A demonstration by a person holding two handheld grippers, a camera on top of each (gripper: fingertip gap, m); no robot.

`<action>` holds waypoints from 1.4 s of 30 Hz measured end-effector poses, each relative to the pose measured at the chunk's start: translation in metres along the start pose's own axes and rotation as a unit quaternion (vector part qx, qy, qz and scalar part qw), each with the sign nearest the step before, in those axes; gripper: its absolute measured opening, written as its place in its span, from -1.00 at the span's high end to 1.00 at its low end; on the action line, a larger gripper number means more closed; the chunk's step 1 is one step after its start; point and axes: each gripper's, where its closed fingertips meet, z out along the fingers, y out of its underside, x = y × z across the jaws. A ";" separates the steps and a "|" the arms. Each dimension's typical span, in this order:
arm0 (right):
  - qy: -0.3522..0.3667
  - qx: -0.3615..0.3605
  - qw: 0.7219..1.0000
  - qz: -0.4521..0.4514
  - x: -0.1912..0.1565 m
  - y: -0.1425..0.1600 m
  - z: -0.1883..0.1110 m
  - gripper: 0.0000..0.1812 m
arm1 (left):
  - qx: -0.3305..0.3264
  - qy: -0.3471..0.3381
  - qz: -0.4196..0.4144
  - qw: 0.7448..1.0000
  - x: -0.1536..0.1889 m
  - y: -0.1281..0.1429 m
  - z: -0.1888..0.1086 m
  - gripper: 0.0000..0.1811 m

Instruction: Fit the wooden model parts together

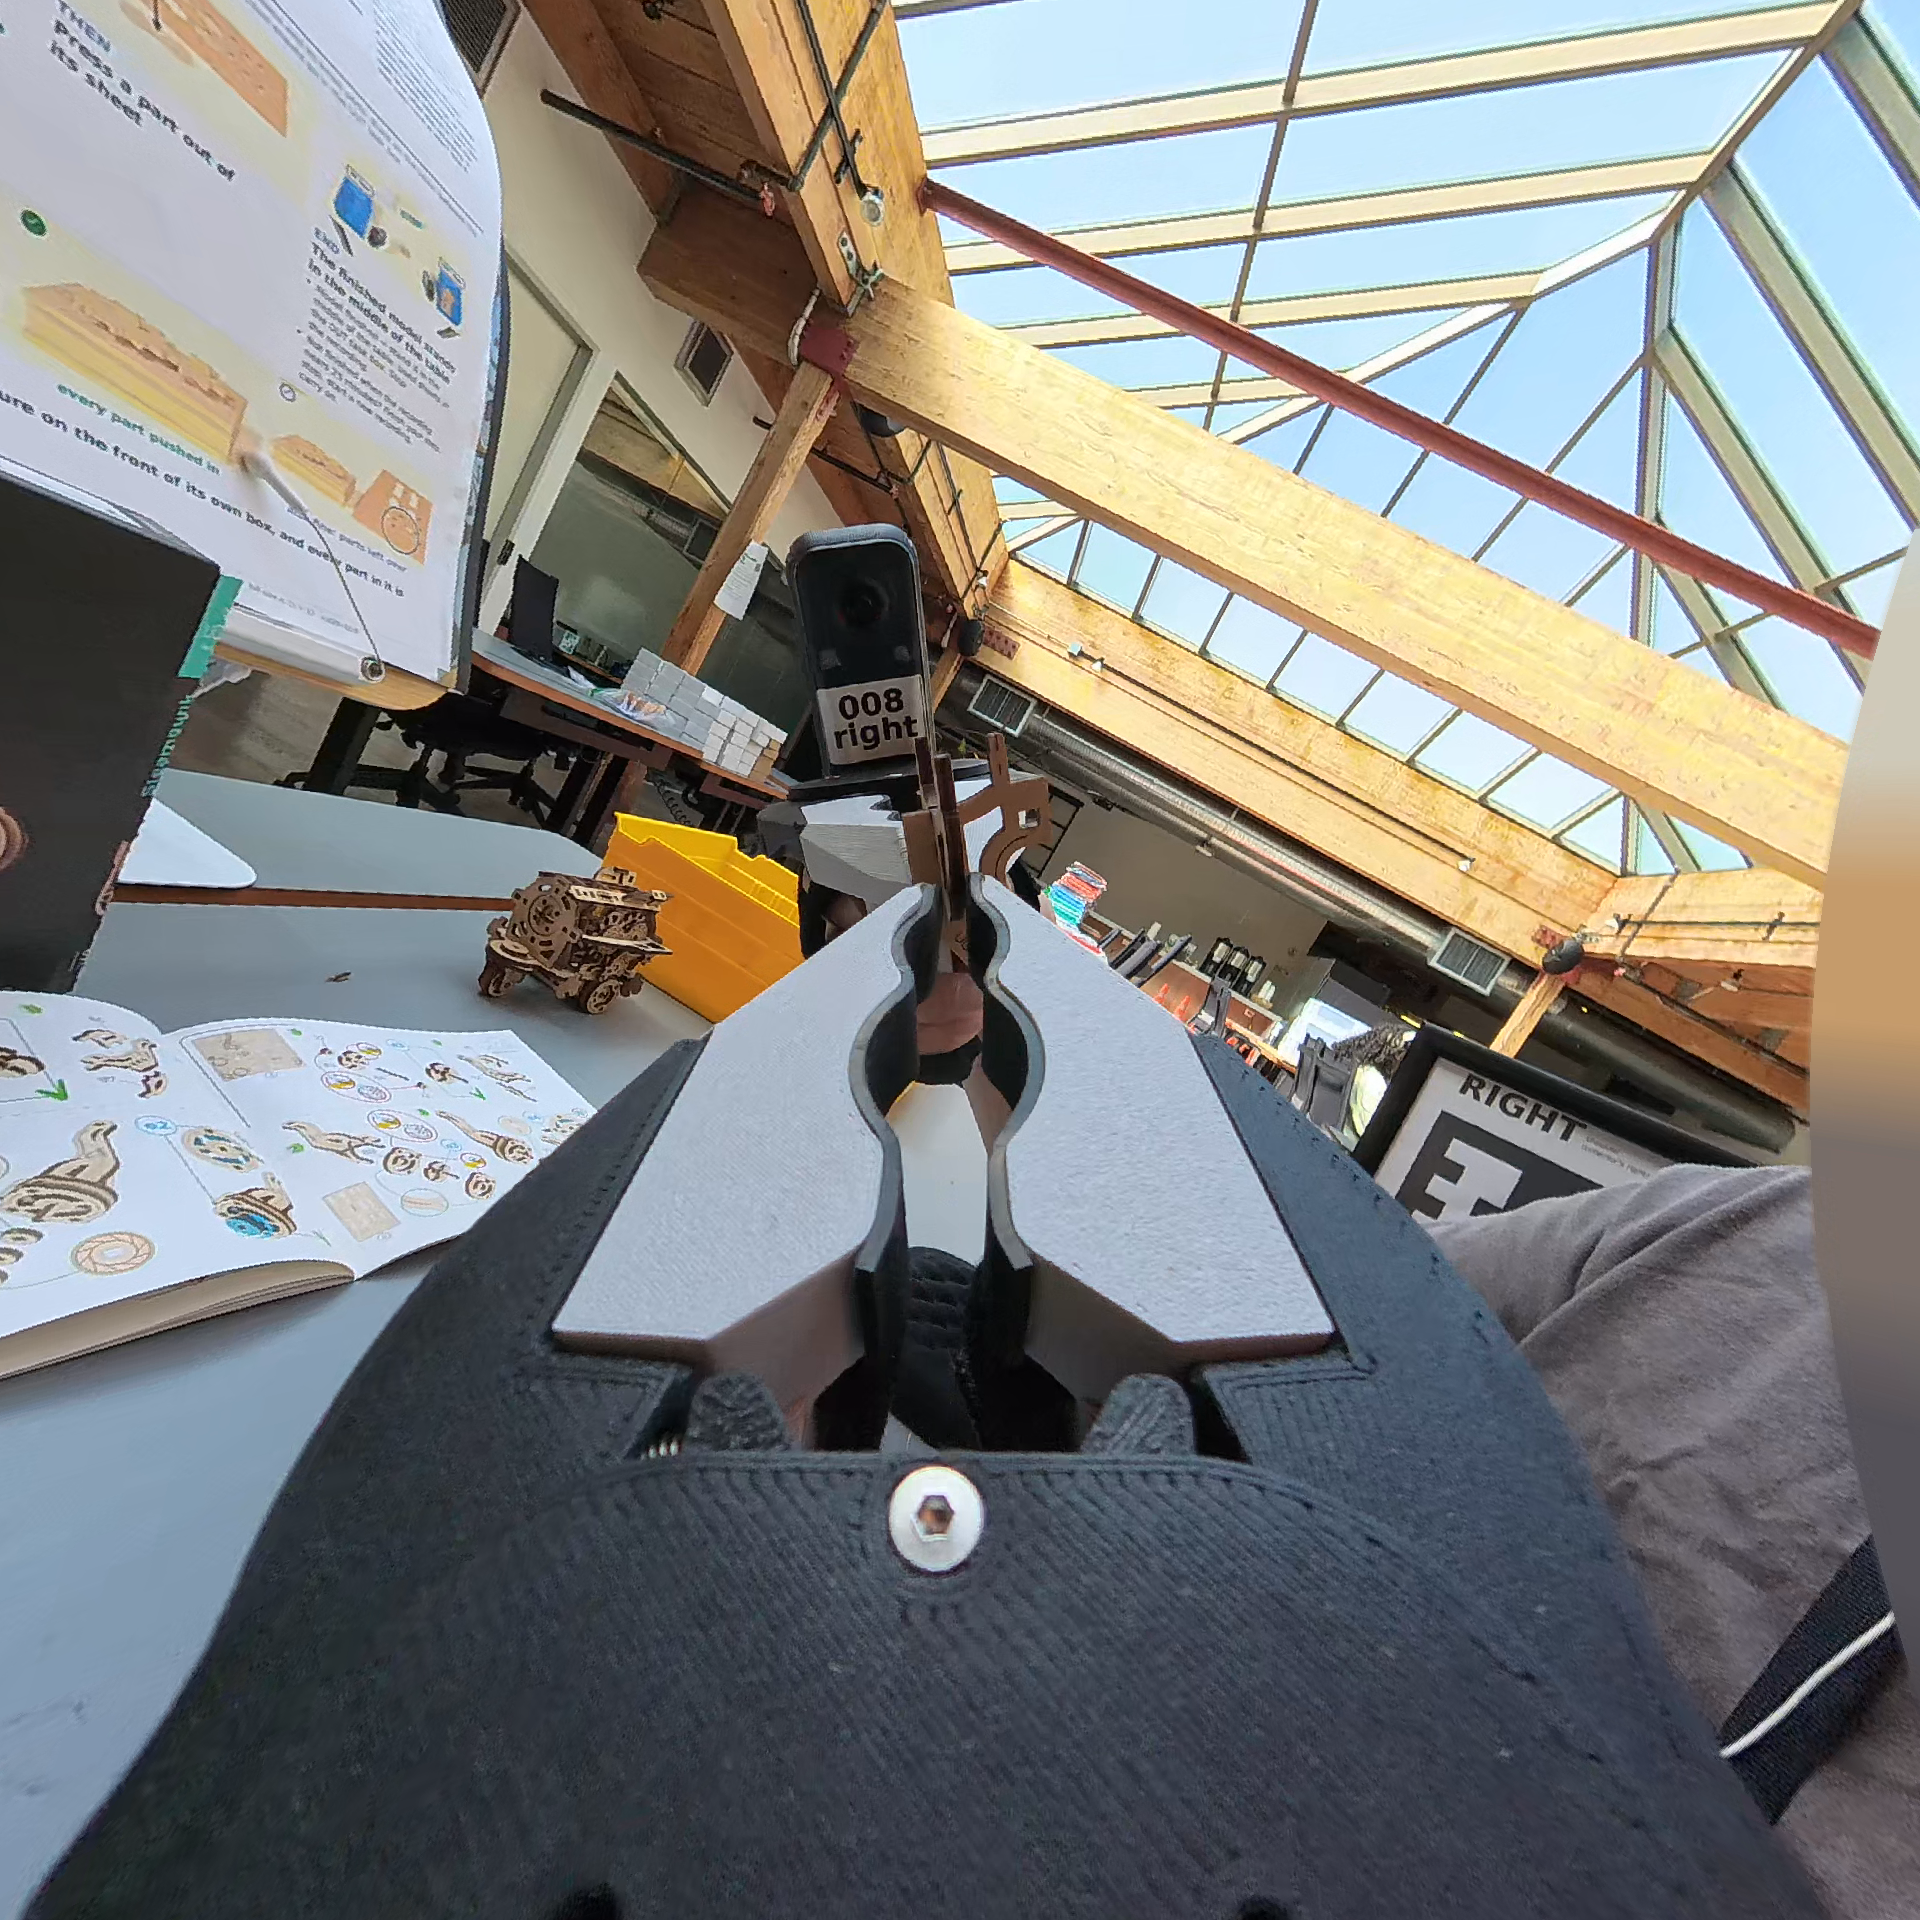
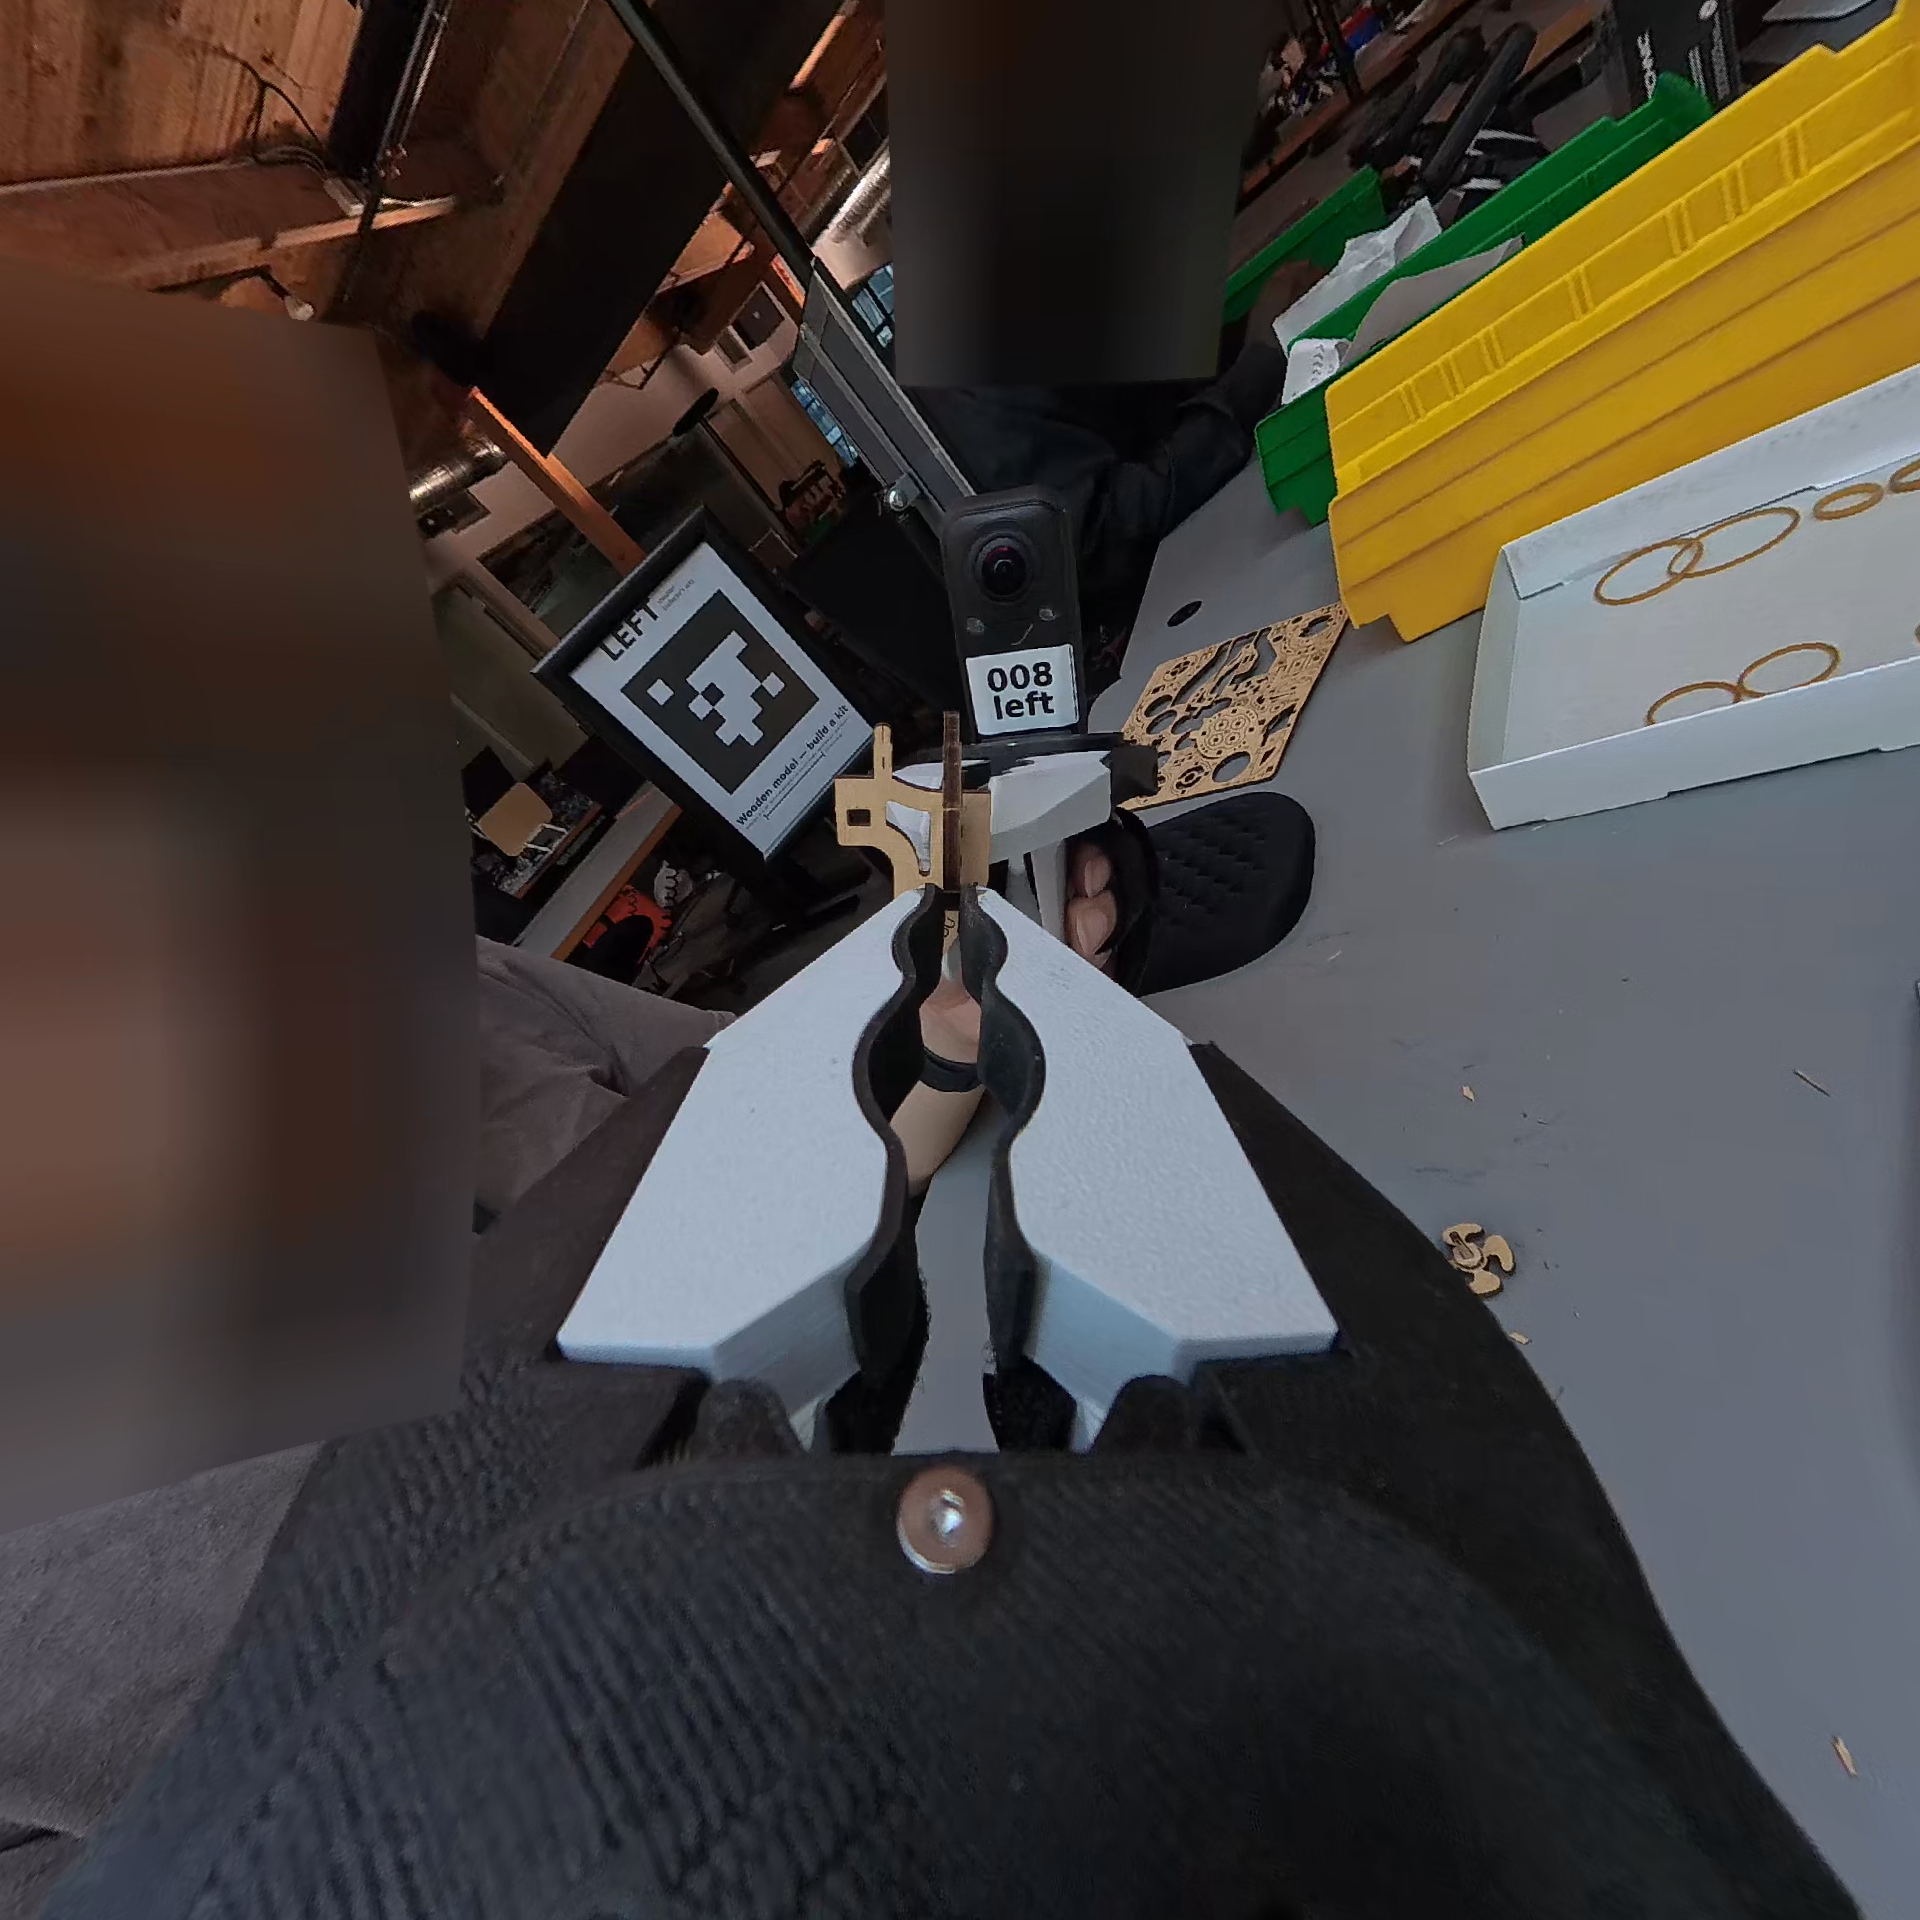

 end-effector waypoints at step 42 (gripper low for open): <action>0.103 -0.054 0.982 -0.148 -0.039 0.003 0.011 0.99 | -0.003 0.054 0.132 0.990 0.039 0.003 0.002 1.00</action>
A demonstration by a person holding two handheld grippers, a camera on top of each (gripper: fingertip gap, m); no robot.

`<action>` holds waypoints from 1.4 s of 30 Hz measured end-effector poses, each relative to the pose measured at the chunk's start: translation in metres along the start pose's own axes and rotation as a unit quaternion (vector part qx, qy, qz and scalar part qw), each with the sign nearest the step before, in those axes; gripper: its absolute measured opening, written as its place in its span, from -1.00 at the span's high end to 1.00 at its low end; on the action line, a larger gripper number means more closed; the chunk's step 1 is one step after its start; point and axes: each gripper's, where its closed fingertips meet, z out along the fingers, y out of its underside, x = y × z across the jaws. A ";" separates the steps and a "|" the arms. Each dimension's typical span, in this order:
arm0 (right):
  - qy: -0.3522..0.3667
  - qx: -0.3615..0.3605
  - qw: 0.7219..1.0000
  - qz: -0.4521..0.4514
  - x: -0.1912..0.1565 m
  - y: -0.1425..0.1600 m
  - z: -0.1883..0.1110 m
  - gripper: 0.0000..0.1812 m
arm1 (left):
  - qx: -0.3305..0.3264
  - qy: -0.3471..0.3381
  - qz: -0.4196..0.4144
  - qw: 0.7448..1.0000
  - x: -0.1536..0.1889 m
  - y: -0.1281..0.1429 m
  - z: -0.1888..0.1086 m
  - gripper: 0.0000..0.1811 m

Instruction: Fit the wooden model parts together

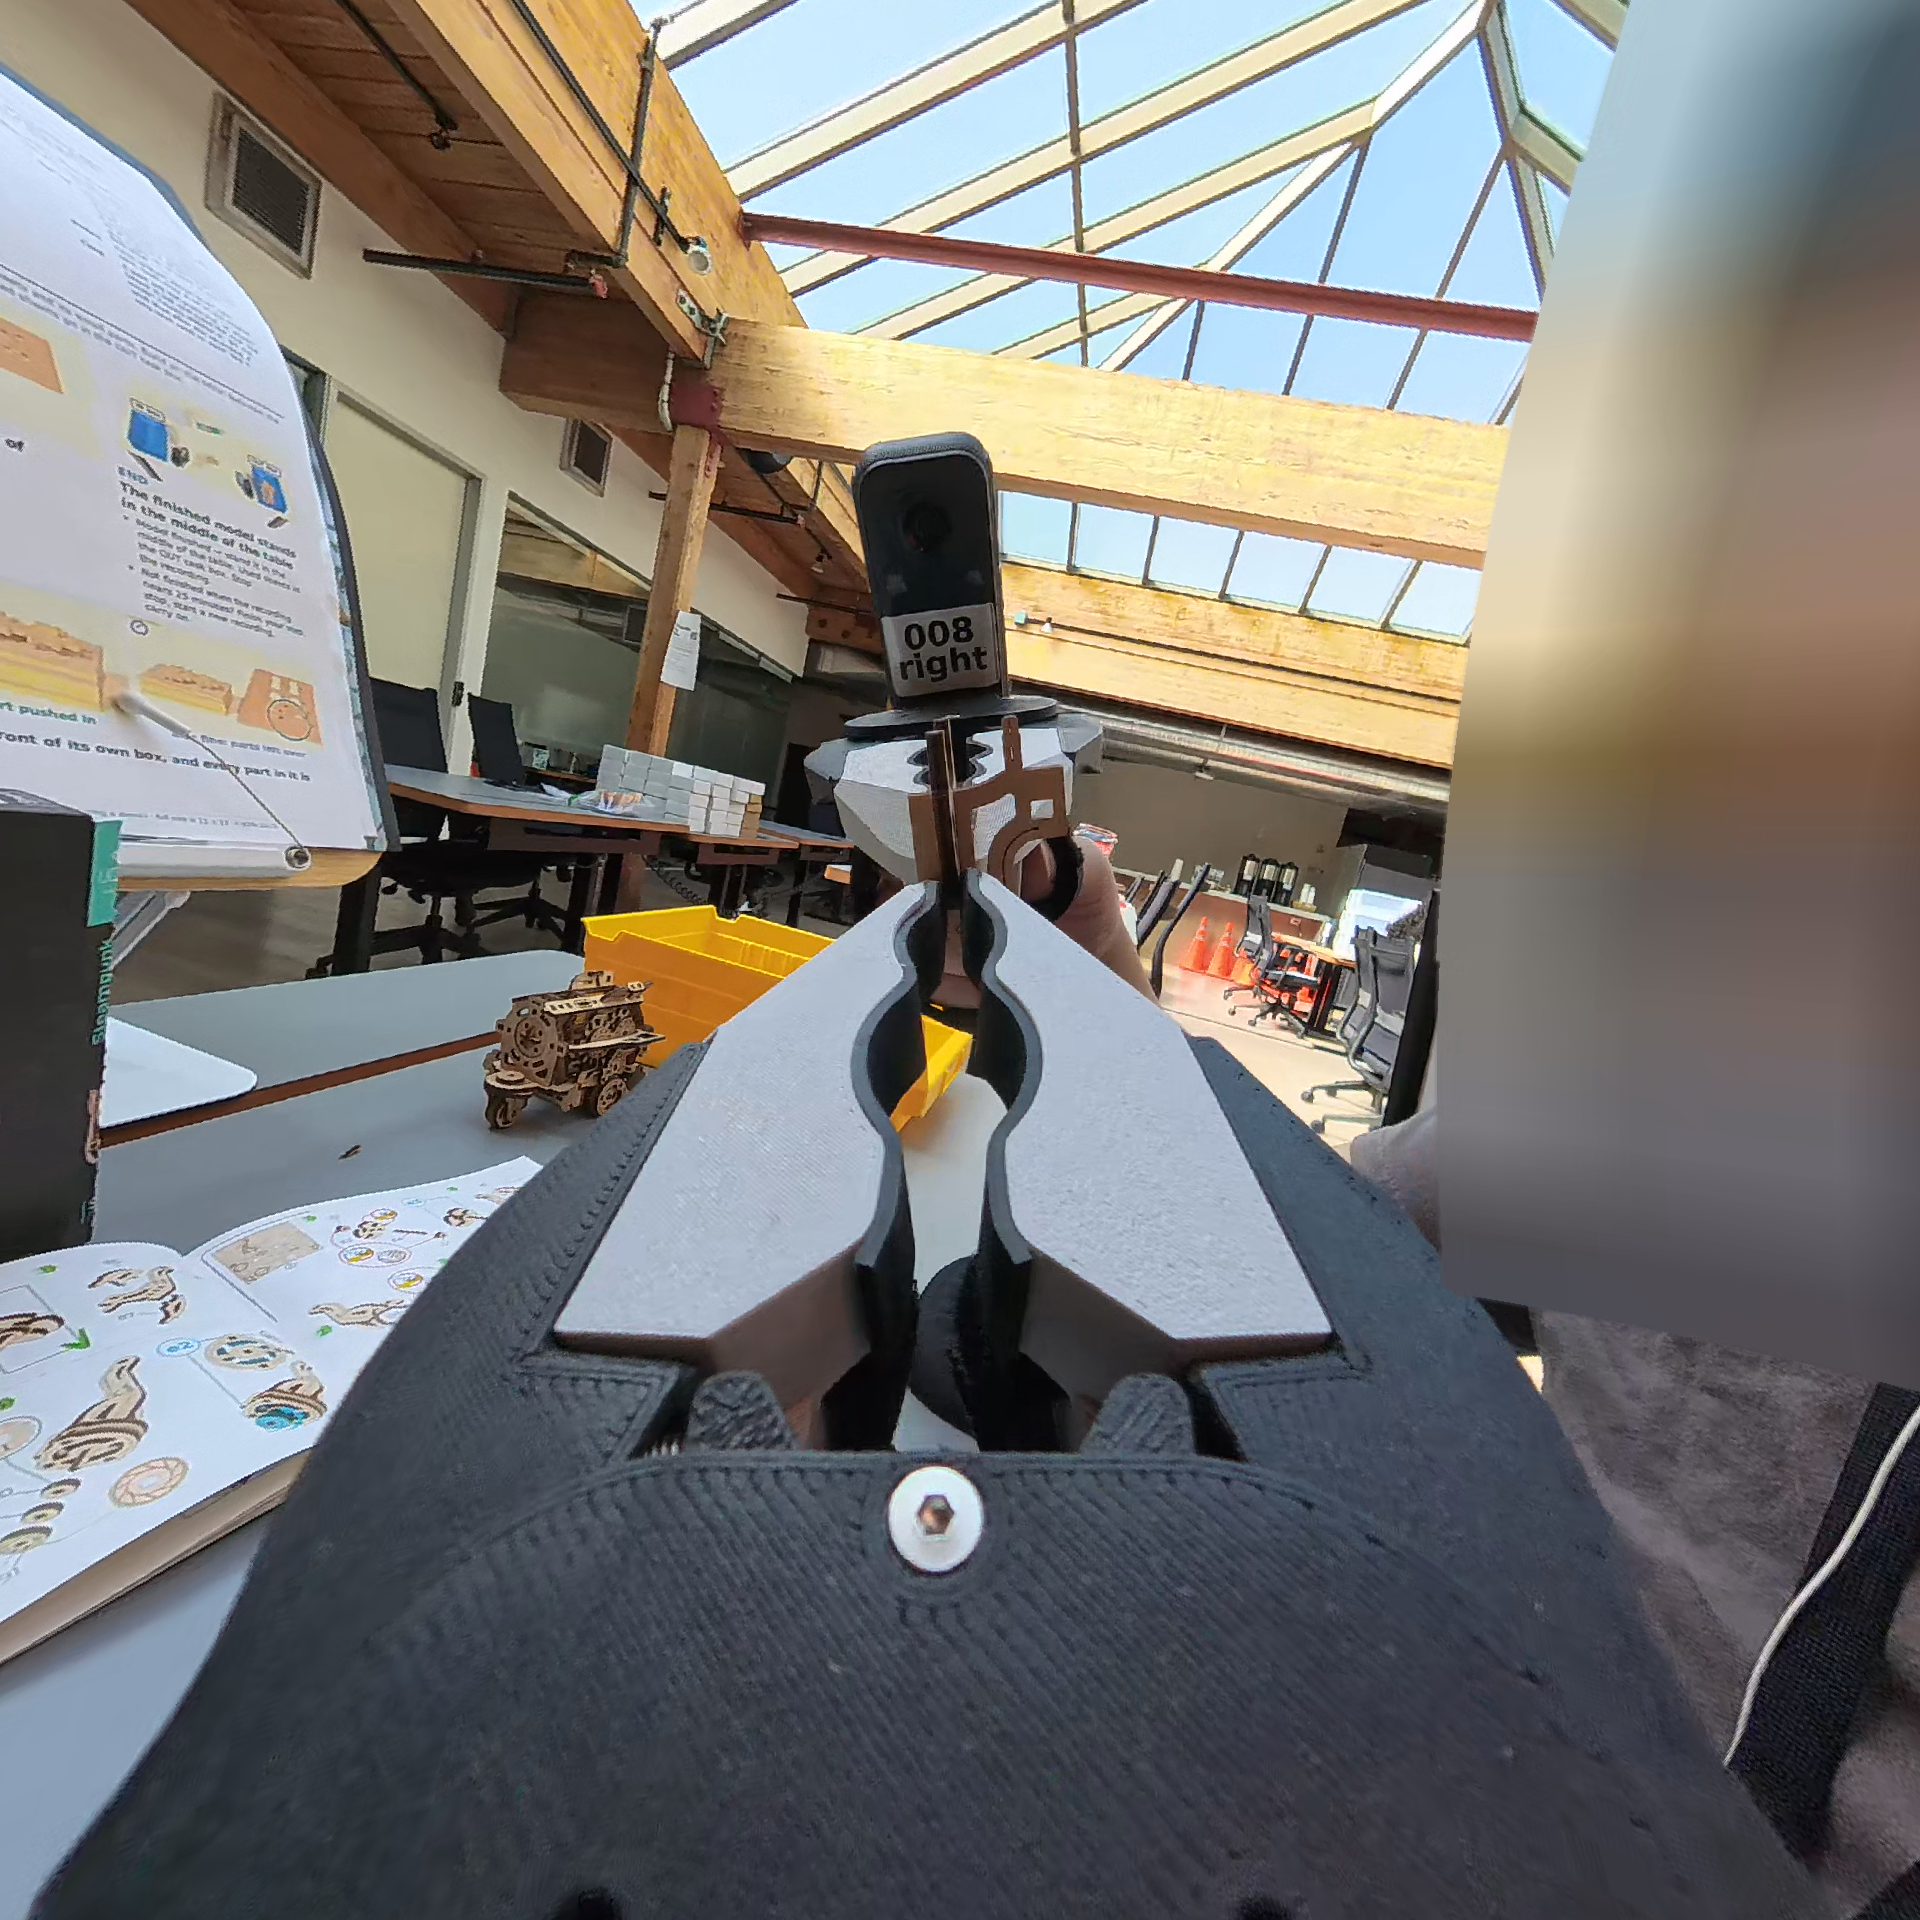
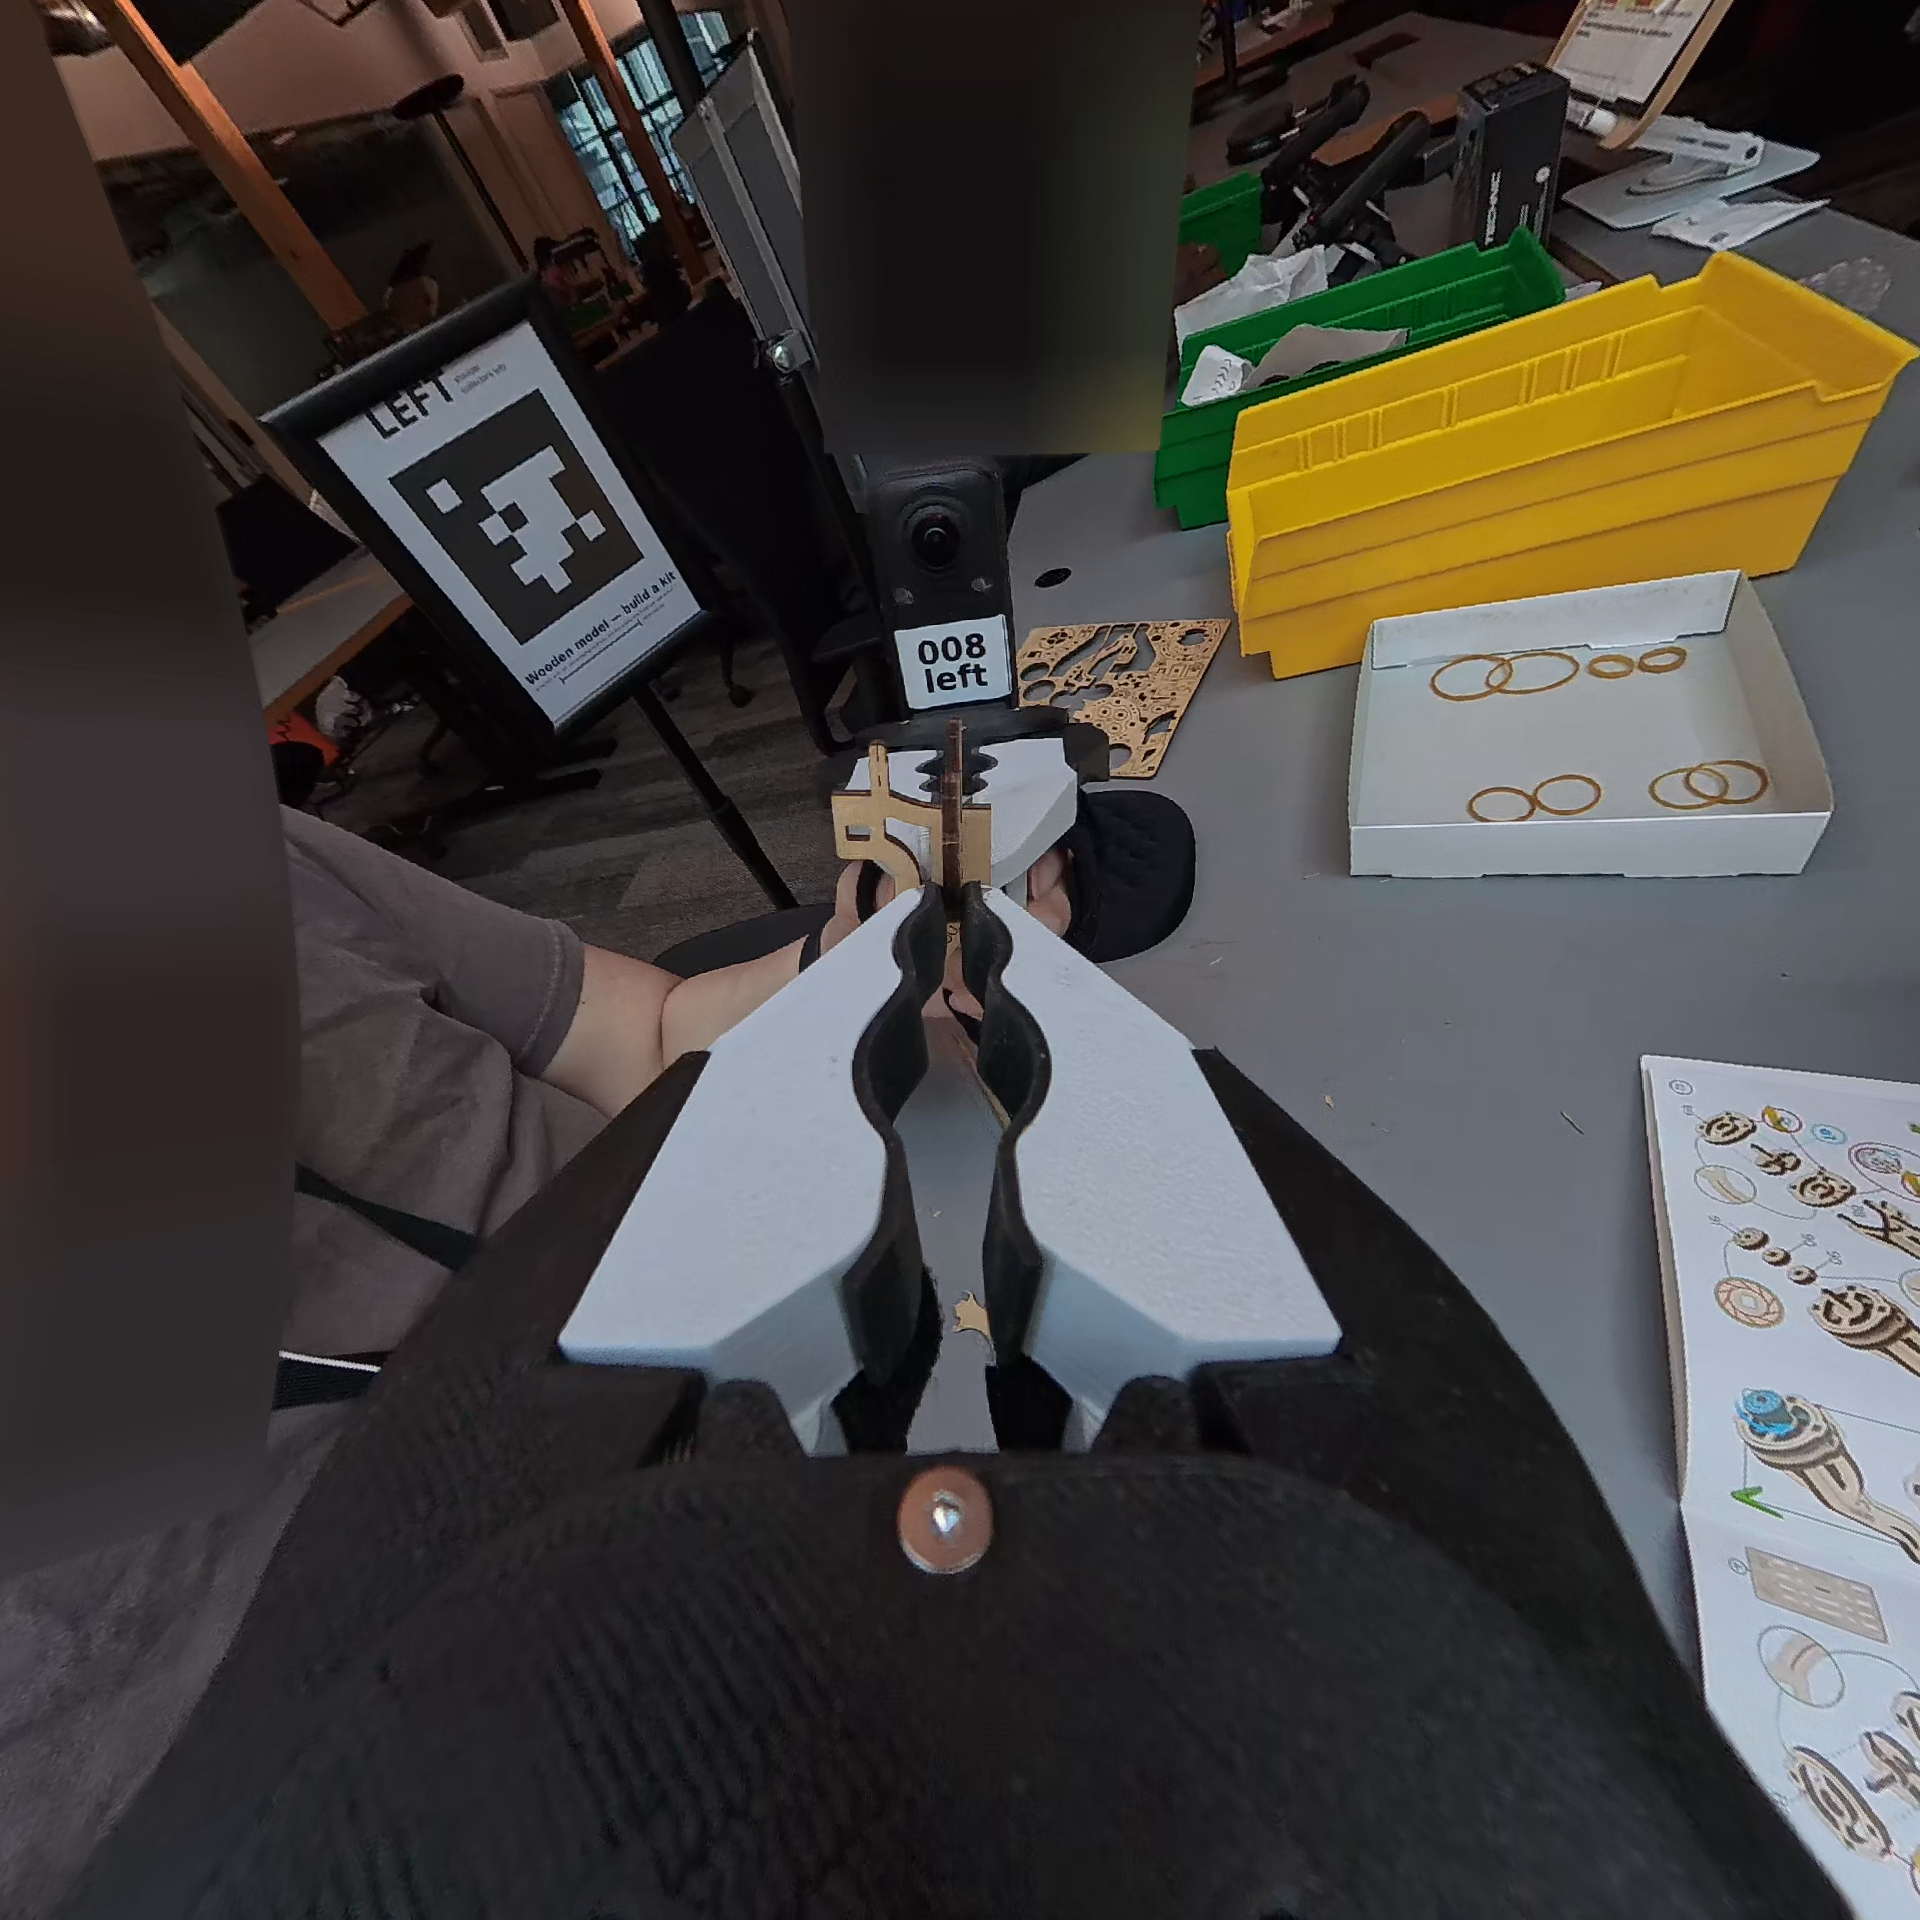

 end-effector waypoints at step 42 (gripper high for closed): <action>0.018 0.025 0.999 -0.023 0.003 -0.010 -0.003 0.98 | 0.005 0.002 -0.010 1.000 -0.002 0.001 0.003 1.00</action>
